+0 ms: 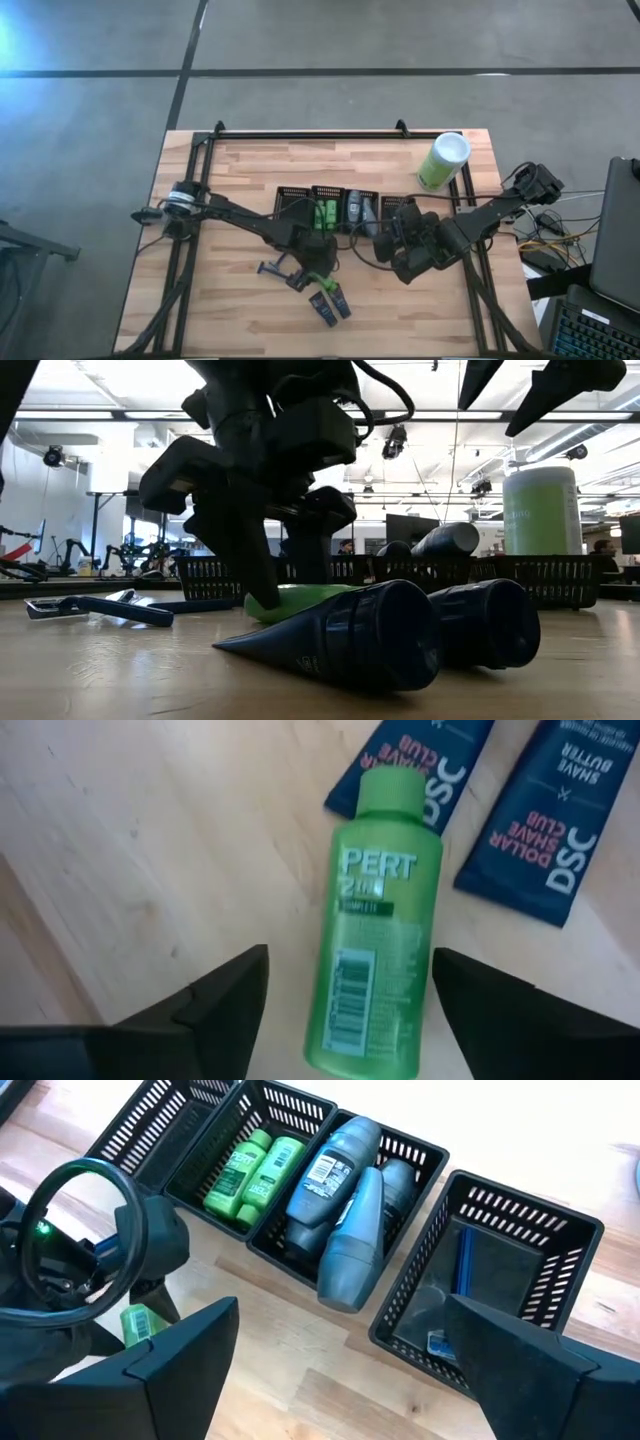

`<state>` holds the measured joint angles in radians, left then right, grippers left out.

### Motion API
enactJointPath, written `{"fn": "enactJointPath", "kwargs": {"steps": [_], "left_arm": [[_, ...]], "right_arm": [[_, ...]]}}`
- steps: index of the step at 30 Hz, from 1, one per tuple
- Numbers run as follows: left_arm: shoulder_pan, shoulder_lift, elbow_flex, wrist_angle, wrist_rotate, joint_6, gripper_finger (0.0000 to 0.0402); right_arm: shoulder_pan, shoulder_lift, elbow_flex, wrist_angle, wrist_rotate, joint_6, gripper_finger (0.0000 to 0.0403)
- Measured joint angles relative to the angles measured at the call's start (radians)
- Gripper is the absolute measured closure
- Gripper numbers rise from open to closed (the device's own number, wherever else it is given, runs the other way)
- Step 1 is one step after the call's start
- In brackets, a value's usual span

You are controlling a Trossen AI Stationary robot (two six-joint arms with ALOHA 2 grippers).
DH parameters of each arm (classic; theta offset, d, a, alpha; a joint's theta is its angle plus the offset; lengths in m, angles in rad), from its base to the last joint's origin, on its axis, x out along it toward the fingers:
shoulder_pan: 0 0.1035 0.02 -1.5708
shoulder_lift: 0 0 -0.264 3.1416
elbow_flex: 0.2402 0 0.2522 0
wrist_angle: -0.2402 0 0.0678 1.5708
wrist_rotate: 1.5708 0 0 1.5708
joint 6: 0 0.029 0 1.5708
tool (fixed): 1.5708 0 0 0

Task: Pick & Place Travel size toiletries
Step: Put the shampoo into the middle left black bin

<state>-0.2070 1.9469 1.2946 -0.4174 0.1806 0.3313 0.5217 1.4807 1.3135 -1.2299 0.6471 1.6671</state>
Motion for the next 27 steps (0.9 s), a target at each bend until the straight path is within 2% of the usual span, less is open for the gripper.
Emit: {"fn": "enactJointPath", "kwargs": {"steps": [3,6,11,14,16,20,24,27], "left_arm": [[-0.001,0.000,-0.007,0.015,0.002,0.000,0.0115],[-0.005,0.007,-0.012,0.016,0.002,0.000,0.0134],[-0.011,0.015,-0.024,0.015,-0.004,-0.020,0.0204],[-0.013,0.006,-0.024,0.001,-0.031,-0.113,0.0252],[-0.012,-0.012,-0.027,-0.037,-0.059,-0.214,0.0274],[-0.011,-0.087,-0.035,-0.054,-0.120,-0.468,0.0276],[-0.008,-0.187,-0.057,-0.044,-0.230,-0.845,0.0274],[0.009,-0.249,-0.063,-0.027,-0.354,-1.148,0.0269]], "right_arm": [[0.000,0.000,-0.003,-0.001,0.004,-0.002,0.0067],[0.000,0.000,-0.005,-0.001,0.006,-0.003,0.0077],[0.000,0.000,-0.006,-0.001,0.007,-0.002,0.0085],[0.000,0.000,-0.007,-0.003,0.009,0.007,0.0086],[0.001,0.000,-0.007,-0.022,0.017,0.044,0.0085],[0.009,-0.010,-0.007,-0.088,0.041,0.141,0.0077],[0.012,-0.030,-0.008,-0.129,0.054,0.195,0.0068],[0.013,-0.047,-0.008,-0.128,0.090,0.196,0.0062]]}}
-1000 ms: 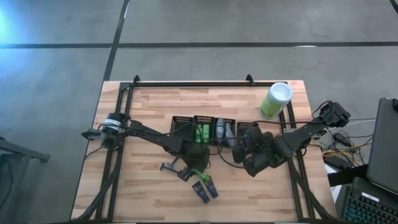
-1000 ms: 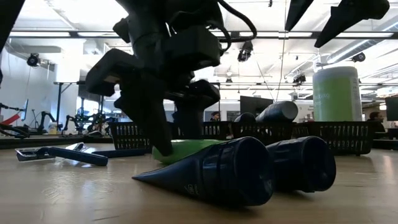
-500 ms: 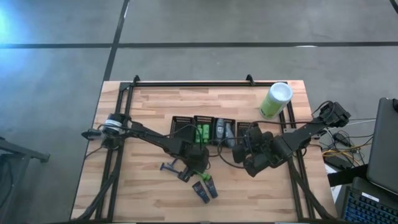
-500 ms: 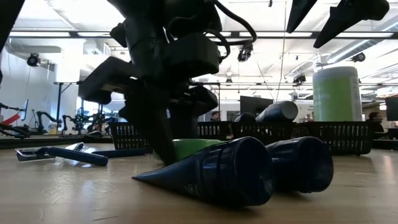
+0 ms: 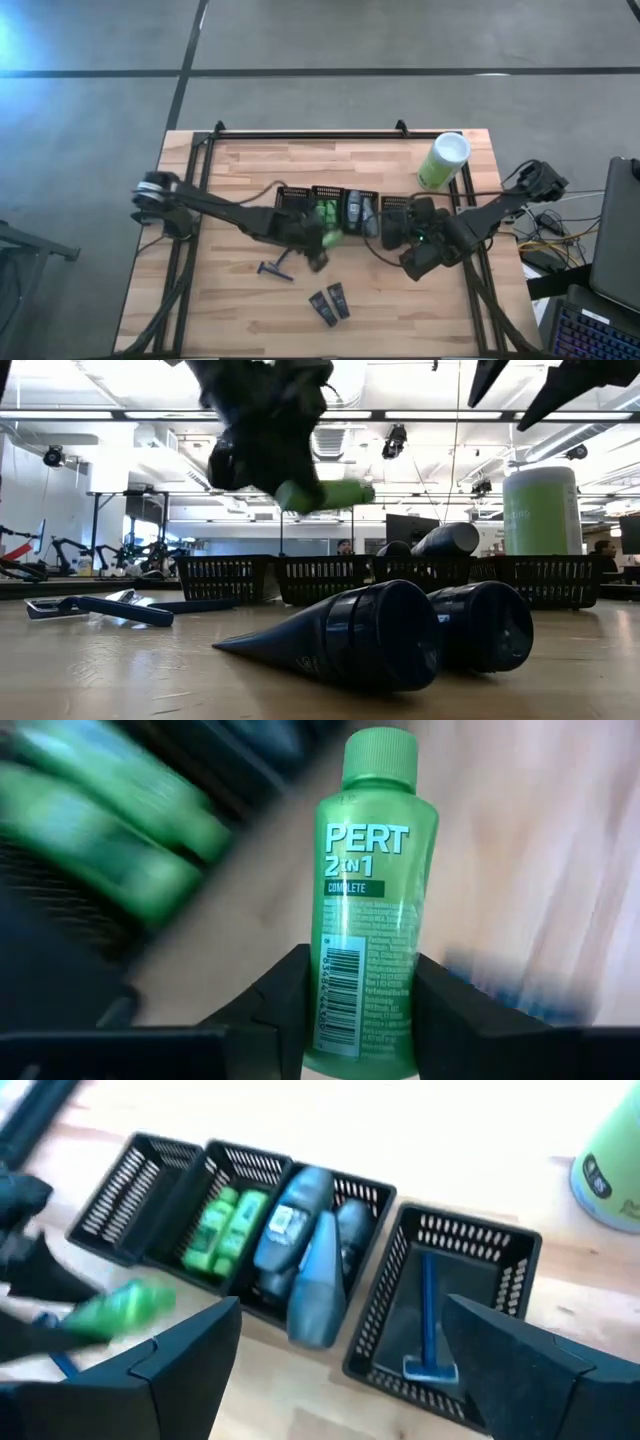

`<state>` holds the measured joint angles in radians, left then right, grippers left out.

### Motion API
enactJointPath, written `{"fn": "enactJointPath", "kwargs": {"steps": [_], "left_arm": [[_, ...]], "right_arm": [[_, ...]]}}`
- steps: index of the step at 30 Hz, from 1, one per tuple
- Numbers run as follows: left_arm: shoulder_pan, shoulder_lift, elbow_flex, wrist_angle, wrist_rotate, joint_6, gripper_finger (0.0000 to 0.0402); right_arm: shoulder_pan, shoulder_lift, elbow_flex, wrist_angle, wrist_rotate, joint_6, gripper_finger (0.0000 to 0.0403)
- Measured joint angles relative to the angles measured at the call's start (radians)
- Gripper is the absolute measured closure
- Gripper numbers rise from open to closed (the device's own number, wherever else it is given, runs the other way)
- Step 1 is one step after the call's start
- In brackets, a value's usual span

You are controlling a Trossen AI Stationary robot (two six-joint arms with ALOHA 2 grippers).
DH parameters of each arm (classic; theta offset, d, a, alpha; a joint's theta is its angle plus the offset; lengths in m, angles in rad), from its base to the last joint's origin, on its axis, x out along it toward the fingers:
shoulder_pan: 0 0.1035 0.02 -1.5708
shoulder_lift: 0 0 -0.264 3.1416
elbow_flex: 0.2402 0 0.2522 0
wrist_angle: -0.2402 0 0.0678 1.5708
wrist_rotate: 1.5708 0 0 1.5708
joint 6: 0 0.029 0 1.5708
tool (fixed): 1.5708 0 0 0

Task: Pick & Place Travel size toiletries
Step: Put the shampoo into the middle left black bin, then put the razor into the right black bin

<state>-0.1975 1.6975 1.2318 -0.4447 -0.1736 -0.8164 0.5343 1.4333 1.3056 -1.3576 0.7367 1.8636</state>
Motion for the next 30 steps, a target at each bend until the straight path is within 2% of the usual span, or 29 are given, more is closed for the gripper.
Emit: {"fn": "enactJointPath", "kwargs": {"steps": [2,5,9,15,18,23,25,30], "left_arm": [[0.026,-0.025,-0.004,0.019,-0.090,-0.148,0.0269],[0.080,-0.023,-0.012,0.035,-0.152,-0.249,0.0269],[0.151,0.023,-0.013,0.068,-0.150,-0.273,0.0268],[0.192,0.085,-0.013,0.069,-0.138,-0.340,0.0262],[0.194,0.097,-0.013,0.069,-0.140,-0.364,0.0241],[0.193,0.094,-0.013,0.070,-0.173,-0.361,0.0185],[0.193,0.086,-0.013,0.070,-0.155,-0.341,0.0164],[0.179,0.040,-0.012,0.066,-0.011,-0.215,0.0135]], "right_arm": [[0.000,-0.007,0.000,0.000,0.020,0.006,0.0060],[0.000,-0.013,0.000,0.001,0.046,0.007,0.0058],[0.000,-0.014,0.000,0.001,0.052,0.005,0.0065],[0.000,-0.018,0.000,0.001,0.052,0.003,0.0085],[0.000,-0.019,0.000,0.001,0.052,-0.004,0.0090],[0.000,-0.019,0.000,0.001,0.051,-0.008,0.0088],[0.000,-0.019,0.000,0.001,0.051,-0.009,0.0083],[0.000,-0.019,0.000,0.002,0.049,-0.022,0.0068]]}}
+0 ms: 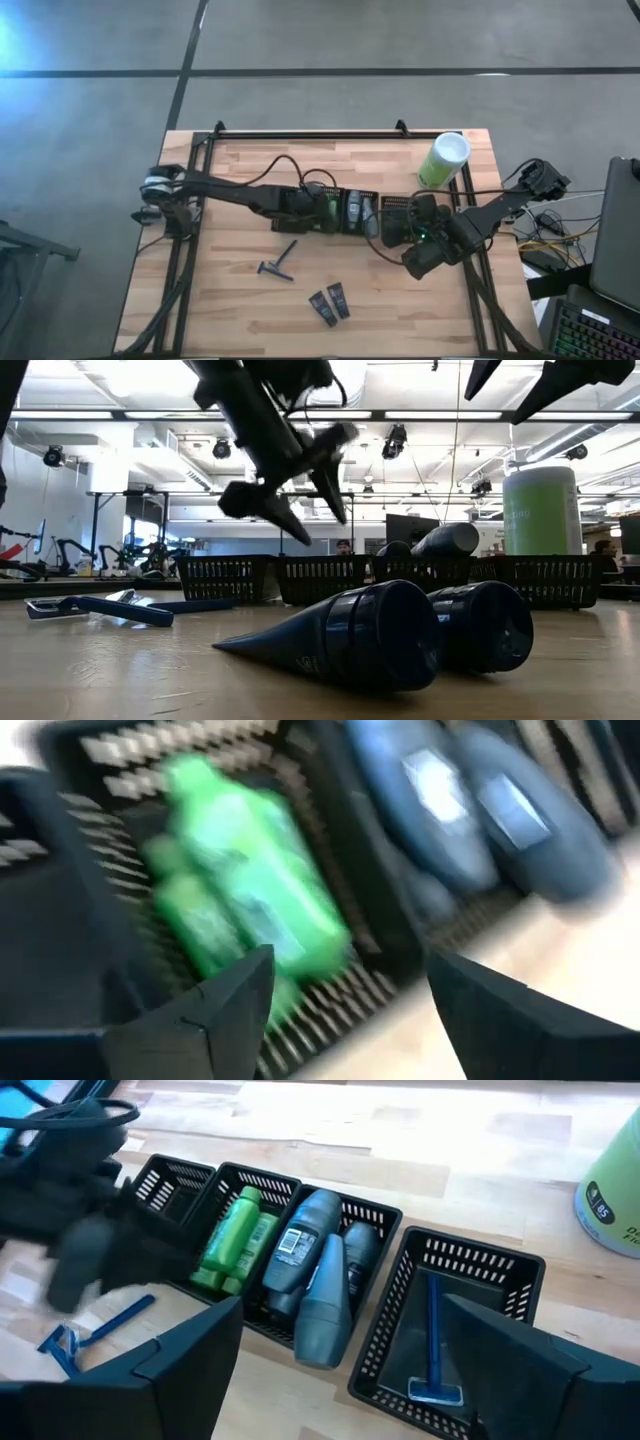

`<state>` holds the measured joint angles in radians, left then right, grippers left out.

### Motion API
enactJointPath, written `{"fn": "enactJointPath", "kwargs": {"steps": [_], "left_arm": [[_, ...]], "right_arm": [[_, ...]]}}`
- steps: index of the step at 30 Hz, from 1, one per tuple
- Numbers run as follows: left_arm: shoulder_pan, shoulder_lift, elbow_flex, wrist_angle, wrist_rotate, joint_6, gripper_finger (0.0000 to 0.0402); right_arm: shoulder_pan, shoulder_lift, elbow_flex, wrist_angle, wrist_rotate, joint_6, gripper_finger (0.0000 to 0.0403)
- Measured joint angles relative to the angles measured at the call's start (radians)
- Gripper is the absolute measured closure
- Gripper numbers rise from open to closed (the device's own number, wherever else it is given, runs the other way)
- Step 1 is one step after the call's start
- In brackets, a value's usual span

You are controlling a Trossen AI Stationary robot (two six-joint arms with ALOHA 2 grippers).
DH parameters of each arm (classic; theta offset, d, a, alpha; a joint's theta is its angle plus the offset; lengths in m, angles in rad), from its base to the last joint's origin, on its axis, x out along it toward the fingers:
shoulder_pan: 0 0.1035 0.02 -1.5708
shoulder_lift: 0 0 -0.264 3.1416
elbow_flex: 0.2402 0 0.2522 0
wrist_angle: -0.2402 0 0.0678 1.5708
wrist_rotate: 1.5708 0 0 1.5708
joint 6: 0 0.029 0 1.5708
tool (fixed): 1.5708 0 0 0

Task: Pick & Place Travel size toiletries
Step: Put the razor into the right black bin

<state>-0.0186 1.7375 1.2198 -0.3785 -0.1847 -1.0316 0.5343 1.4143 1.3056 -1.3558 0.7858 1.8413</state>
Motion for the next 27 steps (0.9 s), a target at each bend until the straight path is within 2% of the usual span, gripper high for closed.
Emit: {"fn": "enactJointPath", "kwargs": {"steps": [3,7,8,10,13,16,21,27], "left_arm": [[-0.038,-0.035,0.000,0.006,0.130,0.263,0.0133],[-0.140,-0.077,0.002,-0.082,0.419,0.768,0.0139],[-0.172,-0.079,0.002,-0.140,0.464,0.856,0.0140],[-0.239,-0.083,0.002,-0.254,0.458,0.963,0.0140],[-0.322,-0.079,-0.001,-0.414,0.322,1.029,0.0140],[-0.390,-0.074,-0.038,-0.451,0.209,1.014,0.0141],[-0.454,-0.074,-0.113,-0.375,0.180,0.950,0.0141],[-0.462,-0.074,-0.202,-0.375,0.106,0.822,0.0143]], "right_arm": [[0.000,0.000,0.000,0.001,-0.002,-0.016,0.0060],[0.000,0.000,0.000,0.001,-0.005,-0.056,0.0053],[0.000,0.000,0.000,0.002,-0.008,-0.060,0.0053],[0.000,0.000,0.000,0.003,-0.018,-0.067,0.0055],[0.000,0.000,-0.001,0.003,-0.034,-0.078,0.0063],[0.000,0.002,-0.002,0.004,-0.037,-0.088,0.0072],[0.000,0.002,-0.002,0.004,-0.038,-0.091,0.0084],[0.000,0.002,-0.002,0.004,-0.038,-0.090,0.0090]]}}
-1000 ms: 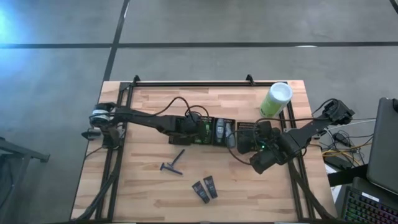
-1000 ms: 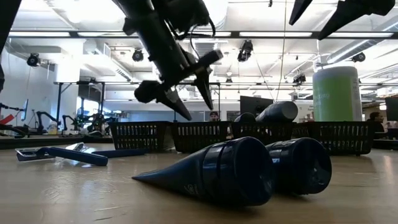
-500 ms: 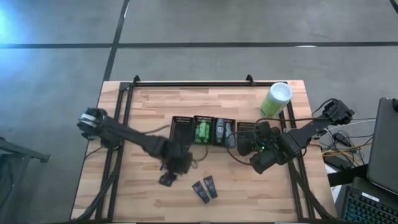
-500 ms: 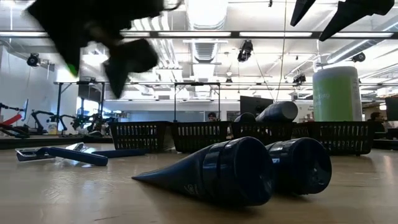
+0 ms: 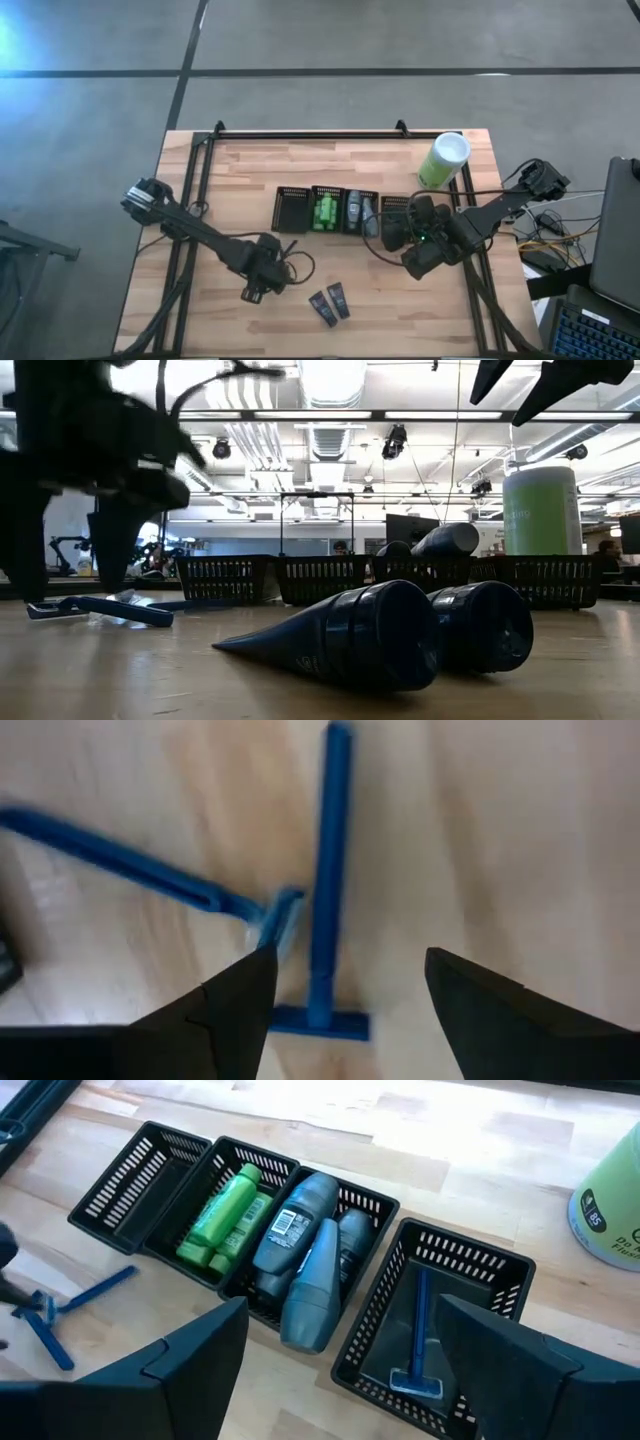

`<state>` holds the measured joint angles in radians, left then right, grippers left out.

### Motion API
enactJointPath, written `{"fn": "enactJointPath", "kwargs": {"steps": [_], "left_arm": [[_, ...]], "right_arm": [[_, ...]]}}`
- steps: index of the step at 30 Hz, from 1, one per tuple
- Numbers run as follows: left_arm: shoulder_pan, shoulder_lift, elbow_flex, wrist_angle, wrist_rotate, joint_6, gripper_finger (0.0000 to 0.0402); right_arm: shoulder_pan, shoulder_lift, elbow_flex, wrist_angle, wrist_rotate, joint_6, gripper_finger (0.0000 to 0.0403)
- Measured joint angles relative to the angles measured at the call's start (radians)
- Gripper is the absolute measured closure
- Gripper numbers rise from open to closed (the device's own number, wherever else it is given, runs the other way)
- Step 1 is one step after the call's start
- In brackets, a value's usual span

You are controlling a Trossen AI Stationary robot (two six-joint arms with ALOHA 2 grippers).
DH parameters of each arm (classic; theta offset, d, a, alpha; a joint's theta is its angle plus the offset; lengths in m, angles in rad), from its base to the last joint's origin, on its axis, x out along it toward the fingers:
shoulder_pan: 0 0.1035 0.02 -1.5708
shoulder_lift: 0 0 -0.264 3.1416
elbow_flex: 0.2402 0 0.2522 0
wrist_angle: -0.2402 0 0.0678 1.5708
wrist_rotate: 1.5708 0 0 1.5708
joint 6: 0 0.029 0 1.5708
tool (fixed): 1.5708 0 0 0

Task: Pick & Place Travel size toiletries
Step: Put the razor into the right black bin

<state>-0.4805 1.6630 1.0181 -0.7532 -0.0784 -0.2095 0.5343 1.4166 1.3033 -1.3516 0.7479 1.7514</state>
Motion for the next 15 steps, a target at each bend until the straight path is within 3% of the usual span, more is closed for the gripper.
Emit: {"fn": "enactJointPath", "kwargs": {"steps": [7,15], "left_arm": [[0.000,-0.005,-0.070,0.066,-0.010,0.000,0.0177],[-0.001,-0.025,-0.035,0.059,-0.052,0.006,0.0206]], "right_arm": [[0.000,0.000,0.000,0.001,0.000,0.015,0.0076],[0.000,0.000,-0.001,0.001,0.000,0.024,0.0060]]}}
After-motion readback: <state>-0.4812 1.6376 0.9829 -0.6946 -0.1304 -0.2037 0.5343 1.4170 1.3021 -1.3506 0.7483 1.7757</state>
